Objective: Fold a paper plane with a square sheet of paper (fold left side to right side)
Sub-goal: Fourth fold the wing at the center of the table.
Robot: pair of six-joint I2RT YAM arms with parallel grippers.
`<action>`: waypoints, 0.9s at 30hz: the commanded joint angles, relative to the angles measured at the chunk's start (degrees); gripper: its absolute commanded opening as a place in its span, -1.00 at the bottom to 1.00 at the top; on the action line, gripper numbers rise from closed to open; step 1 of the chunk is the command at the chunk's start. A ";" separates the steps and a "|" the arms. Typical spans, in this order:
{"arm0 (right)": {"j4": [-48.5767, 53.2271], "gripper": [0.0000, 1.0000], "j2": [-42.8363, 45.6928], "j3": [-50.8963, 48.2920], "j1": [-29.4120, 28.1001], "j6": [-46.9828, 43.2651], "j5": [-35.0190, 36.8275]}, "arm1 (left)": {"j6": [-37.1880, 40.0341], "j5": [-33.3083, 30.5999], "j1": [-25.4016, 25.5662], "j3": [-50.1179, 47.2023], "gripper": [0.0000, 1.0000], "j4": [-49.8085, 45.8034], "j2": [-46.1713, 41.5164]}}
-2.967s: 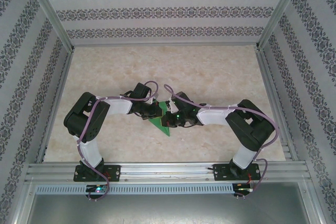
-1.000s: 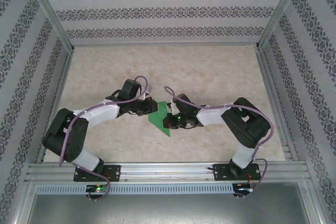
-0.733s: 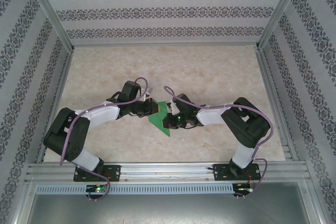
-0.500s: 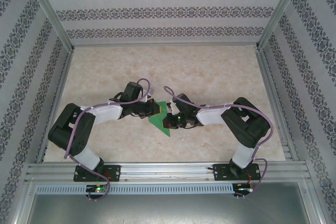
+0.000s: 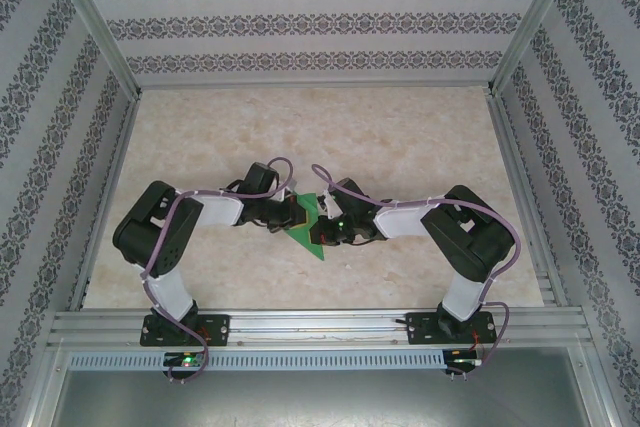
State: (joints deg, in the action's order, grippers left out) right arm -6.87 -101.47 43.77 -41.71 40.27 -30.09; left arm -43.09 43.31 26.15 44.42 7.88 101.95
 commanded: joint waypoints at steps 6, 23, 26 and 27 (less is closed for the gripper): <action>10.86 -1.00 -4.20 -1.54 0.34 -2.39 6.81 | -0.30 -0.75 1.02 1.80 -0.98 1.59 1.90; 15.04 -1.00 -3.82 -1.23 0.05 -3.62 8.04 | 1.87 -7.63 -0.43 2.63 -1.00 -2.01 4.34; 15.17 -1.00 -3.82 -1.32 0.04 -3.71 7.77 | 2.40 -7.47 -1.24 3.26 -1.00 -2.17 4.84; 15.18 -1.00 -3.76 -1.32 0.02 -3.79 7.61 | 2.63 -7.44 -1.49 3.58 -1.00 -2.27 4.99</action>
State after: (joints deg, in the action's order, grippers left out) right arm -3.46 -101.62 45.28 -41.76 38.52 -29.32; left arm -42.59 40.97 26.39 46.70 6.61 104.55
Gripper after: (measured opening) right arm 0.047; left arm 0.035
